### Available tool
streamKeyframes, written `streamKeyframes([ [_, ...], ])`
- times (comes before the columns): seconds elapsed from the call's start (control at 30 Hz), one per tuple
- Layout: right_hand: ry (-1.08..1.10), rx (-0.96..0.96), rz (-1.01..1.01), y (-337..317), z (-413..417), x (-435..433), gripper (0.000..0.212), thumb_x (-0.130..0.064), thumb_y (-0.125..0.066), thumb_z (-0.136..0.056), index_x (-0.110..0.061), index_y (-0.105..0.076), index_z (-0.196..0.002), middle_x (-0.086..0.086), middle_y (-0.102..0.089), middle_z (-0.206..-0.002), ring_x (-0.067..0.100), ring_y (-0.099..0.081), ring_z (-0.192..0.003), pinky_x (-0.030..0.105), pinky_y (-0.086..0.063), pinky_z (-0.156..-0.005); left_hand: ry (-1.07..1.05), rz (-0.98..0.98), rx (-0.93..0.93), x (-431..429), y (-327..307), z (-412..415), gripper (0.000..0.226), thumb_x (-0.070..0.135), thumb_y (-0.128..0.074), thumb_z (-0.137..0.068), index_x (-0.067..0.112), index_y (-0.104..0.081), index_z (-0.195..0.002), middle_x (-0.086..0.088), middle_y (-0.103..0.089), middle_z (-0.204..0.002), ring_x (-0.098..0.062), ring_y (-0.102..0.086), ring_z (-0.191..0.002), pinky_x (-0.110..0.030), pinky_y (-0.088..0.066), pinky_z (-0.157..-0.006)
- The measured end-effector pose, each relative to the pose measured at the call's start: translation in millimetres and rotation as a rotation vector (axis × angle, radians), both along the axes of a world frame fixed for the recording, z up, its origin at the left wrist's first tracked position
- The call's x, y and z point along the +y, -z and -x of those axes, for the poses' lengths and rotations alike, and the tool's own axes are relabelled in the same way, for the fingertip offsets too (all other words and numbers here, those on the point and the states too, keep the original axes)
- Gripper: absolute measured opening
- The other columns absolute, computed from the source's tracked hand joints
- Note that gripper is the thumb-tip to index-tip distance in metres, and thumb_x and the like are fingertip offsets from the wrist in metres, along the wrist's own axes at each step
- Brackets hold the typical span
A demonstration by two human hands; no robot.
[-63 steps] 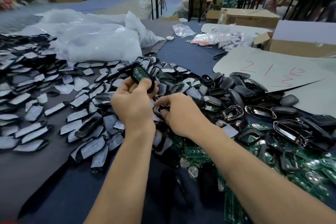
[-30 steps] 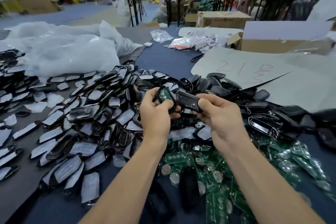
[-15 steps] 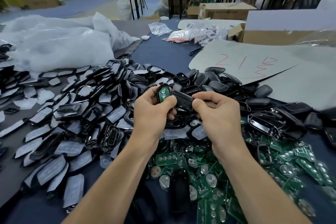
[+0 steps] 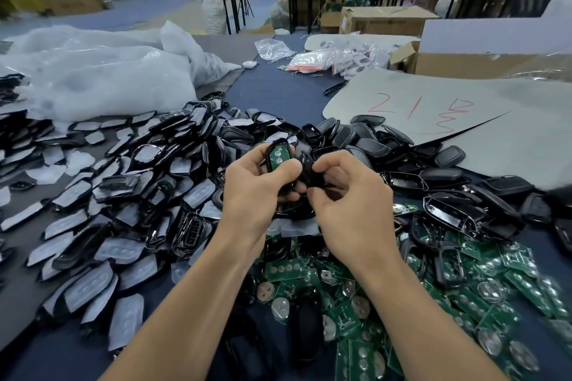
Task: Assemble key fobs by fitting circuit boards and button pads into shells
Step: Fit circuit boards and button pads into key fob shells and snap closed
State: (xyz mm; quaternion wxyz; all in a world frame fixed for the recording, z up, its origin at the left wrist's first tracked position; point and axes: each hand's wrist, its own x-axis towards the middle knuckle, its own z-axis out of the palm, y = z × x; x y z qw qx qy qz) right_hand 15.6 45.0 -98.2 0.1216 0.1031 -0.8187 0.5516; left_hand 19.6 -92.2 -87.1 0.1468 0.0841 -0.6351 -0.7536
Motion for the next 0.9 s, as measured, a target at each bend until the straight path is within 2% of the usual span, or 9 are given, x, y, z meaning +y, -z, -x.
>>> streamKeyframes([
  [0.03, -0.055, -0.063, 0.111, -0.7, 0.7, 0.0, 0.034, -0.003, -0.073, -0.085, -0.033, -0.065, -0.099, -0.024, -0.075, -0.092, -0.005, -0.070, -0.092, 0.020, -0.057, -0.086, 0.015, -0.031, 0.008, -0.6, -1.5, -1.0, 0.014, -0.002, -0.071, -0.092, 0.013, -0.073, -0.092, -0.003, -0.073, -0.074, -0.014, -0.067, -0.056, -0.020, -0.053, -0.052],
  [0.13, -0.230, -0.271, 0.548, -3.0, 3.6, -0.2, 0.037, 0.011, -0.066, -0.090, -0.018, -0.065, -0.113, -0.001, -0.081, -0.100, 0.017, -0.076, -0.095, 0.037, -0.061, -0.090, 0.079, -0.130, 0.007, -2.6, -4.9, -2.8, 0.010, 0.002, -0.069, -0.095, 0.012, -0.071, -0.097, -0.007, -0.078, -0.085, -0.014, -0.069, -0.061, -0.020, -0.053, -0.053],
  [0.2, -0.336, -0.428, 0.818, -6.1, 4.8, 1.3, 0.038, 0.015, -0.060, -0.093, -0.007, -0.063, -0.124, 0.010, -0.079, -0.105, 0.023, -0.075, -0.095, 0.035, -0.062, -0.087, 0.097, -0.185, -0.004, -3.5, -6.7, -3.3, 0.008, 0.005, -0.068, -0.095, 0.012, -0.071, -0.099, -0.010, -0.079, -0.089, -0.014, -0.070, -0.065, -0.021, -0.054, -0.055],
  [0.27, -0.403, -0.508, 0.934, -7.2, 6.2, 4.1, 0.036, 0.014, -0.056, -0.096, -0.002, -0.063, -0.128, 0.014, -0.078, -0.110, 0.023, -0.075, -0.095, 0.032, -0.062, -0.085, 0.066, -0.190, -0.022, -4.0, -8.0, -3.3, 0.009, 0.005, -0.067, -0.096, 0.012, -0.072, -0.097, -0.012, -0.079, -0.089, -0.016, -0.070, -0.066, -0.022, -0.055, -0.057],
  [0.4, -0.364, -0.512, 0.898, -5.2, 10.1, 6.3, 0.039, 0.014, -0.055, -0.096, -0.003, -0.064, -0.129, 0.017, -0.075, -0.118, 0.026, -0.072, -0.109, 0.037, -0.059, -0.097, -0.009, -0.179, -0.029, -3.1, -6.9, -4.1, 0.027, 0.004, -0.060, -0.100, 0.018, -0.079, -0.087, -0.015, -0.079, -0.092, -0.023, -0.075, -0.080, -0.027, -0.062, -0.069],
  [0.53, -0.359, -0.455, 0.887, -1.2, 11.4, 3.7, 0.039, 0.017, -0.053, -0.095, -0.004, -0.066, -0.126, 0.017, -0.076, -0.117, 0.024, -0.072, -0.111, 0.034, -0.058, -0.098, -0.030, -0.170, 0.009, 0.3, -5.3, -3.1, 0.030, 0.009, -0.049, -0.107, 0.009, -0.078, -0.099, -0.013, -0.080, -0.095, -0.021, -0.078, -0.089, -0.025, -0.062, -0.075],
  [0.73, -0.381, -0.393, 0.774, 2.1, 10.8, 3.5, 0.043, 0.016, -0.052, -0.096, -0.003, -0.065, -0.131, 0.011, -0.075, -0.121, 0.028, -0.068, -0.121, 0.041, -0.053, -0.107, -0.073, 0.161, 0.054, 4.2, 0.0, -2.6, 0.033, 0.003, -0.065, -0.094, 0.030, -0.084, -0.091, -0.002, -0.074, -0.112, -0.011, -0.072, -0.102, -0.022, -0.056, -0.085],
  [0.8, -0.380, -0.364, 0.731, 3.2, 11.0, 2.5, 0.044, 0.017, -0.052, -0.095, -0.004, -0.066, -0.130, 0.010, -0.076, -0.119, 0.028, -0.068, -0.120, 0.041, -0.053, -0.106, -0.116, 0.236, 0.048, 3.4, 1.8, -2.0, 0.037, 0.001, -0.071, -0.085, 0.036, -0.084, -0.088, 0.006, -0.077, -0.099, -0.011, -0.074, -0.093, -0.026, -0.059, -0.082],
  [0.9, -0.381, -0.301, 0.652, 3.9, 11.1, 2.1, 0.046, 0.019, -0.052, -0.093, -0.014, -0.072, -0.121, 0.003, -0.078, -0.115, 0.020, -0.071, -0.117, 0.038, -0.055, -0.104, -0.131, 0.252, 0.026, 3.4, 2.3, -1.3, 0.032, 0.005, -0.074, -0.078, 0.034, -0.085, -0.088, 0.010, -0.072, -0.069, -0.008, -0.062, -0.056, -0.020, -0.051, -0.056],
])
